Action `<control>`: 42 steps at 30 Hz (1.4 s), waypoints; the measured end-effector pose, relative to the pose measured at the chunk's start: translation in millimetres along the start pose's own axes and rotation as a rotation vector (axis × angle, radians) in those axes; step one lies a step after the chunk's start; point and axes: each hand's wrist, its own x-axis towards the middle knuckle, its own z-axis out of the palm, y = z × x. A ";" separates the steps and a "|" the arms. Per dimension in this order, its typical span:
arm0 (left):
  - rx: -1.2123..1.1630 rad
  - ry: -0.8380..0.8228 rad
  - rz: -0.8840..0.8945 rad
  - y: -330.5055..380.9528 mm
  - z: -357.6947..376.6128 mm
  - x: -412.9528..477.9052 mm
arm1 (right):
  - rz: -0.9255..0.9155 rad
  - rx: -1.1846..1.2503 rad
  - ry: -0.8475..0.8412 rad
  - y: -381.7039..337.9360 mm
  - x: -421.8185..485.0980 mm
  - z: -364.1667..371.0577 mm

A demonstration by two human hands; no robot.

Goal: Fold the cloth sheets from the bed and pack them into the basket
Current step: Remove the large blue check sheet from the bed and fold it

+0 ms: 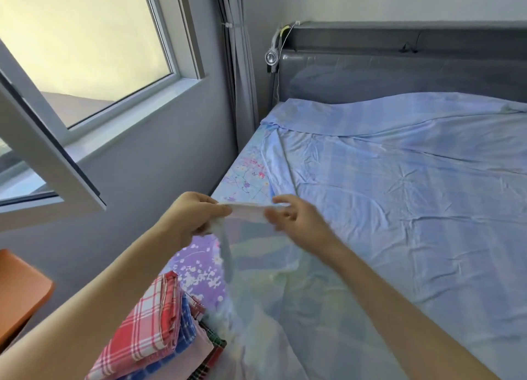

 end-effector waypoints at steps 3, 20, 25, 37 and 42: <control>-0.045 -0.116 -0.041 13.3 35.4 -6.4 | -0.141 -0.006 -0.076 -12.7 -28.2 39.2; -0.209 -0.677 -0.598 -46.4 149.4 -47.1 | -0.039 -0.257 0.528 18.3 -192.3 25.5; -0.204 -0.687 -0.653 -65.3 200.2 -60.5 | 0.167 -0.162 0.612 44.2 -258.0 10.2; -0.262 -0.355 -0.203 -37.3 343.6 -53.7 | 0.371 0.058 0.822 130.8 -381.5 -84.1; -0.302 -0.143 0.036 18.1 439.9 -115.5 | 0.466 0.166 0.927 201.3 -439.7 -163.4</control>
